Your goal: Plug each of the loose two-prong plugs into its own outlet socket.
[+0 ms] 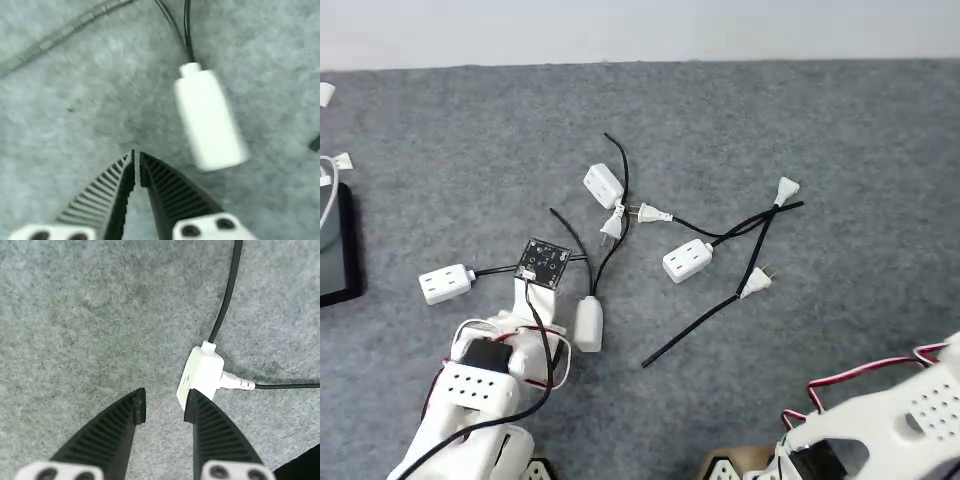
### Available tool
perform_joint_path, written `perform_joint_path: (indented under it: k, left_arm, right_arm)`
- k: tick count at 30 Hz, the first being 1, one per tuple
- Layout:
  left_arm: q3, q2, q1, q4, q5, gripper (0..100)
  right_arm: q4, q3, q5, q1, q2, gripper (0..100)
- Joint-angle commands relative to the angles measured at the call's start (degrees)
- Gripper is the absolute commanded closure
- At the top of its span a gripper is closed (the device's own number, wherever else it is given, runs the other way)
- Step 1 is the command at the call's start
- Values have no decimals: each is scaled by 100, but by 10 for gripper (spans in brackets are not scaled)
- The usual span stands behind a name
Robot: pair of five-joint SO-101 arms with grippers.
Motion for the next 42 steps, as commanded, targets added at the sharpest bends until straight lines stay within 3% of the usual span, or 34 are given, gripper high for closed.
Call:
perform_joint_path:
  k: [1,7,12,16,21,24,34,42]
  left_arm:
    - [-233,18,-132,-79,-167,987]
    - [-1349,9,-9,264,-70,987]
    - [-1974,26,1354,642,809,987]
    - [-1446,70,2198,-185,1486,987]
    - [-875,79,2189,-818,1495,987]
    - [-734,79,2119,-809,1495,987]
    - [-207,70,967,-897,1064,987]
    - [-207,70,941,-545,1046,987]
  right_arm:
    - [207,-53,-26,-75,-136,865]
    - [180,-53,-26,-84,-101,865]
    - [180,-53,-26,-57,-92,865]
    - [180,-44,-18,13,-92,865]
    - [180,-44,70,57,-92,865]
    - [180,-44,79,40,-92,865]
    - [207,-44,53,40,-110,865]
    - [207,-44,97,110,-101,865]
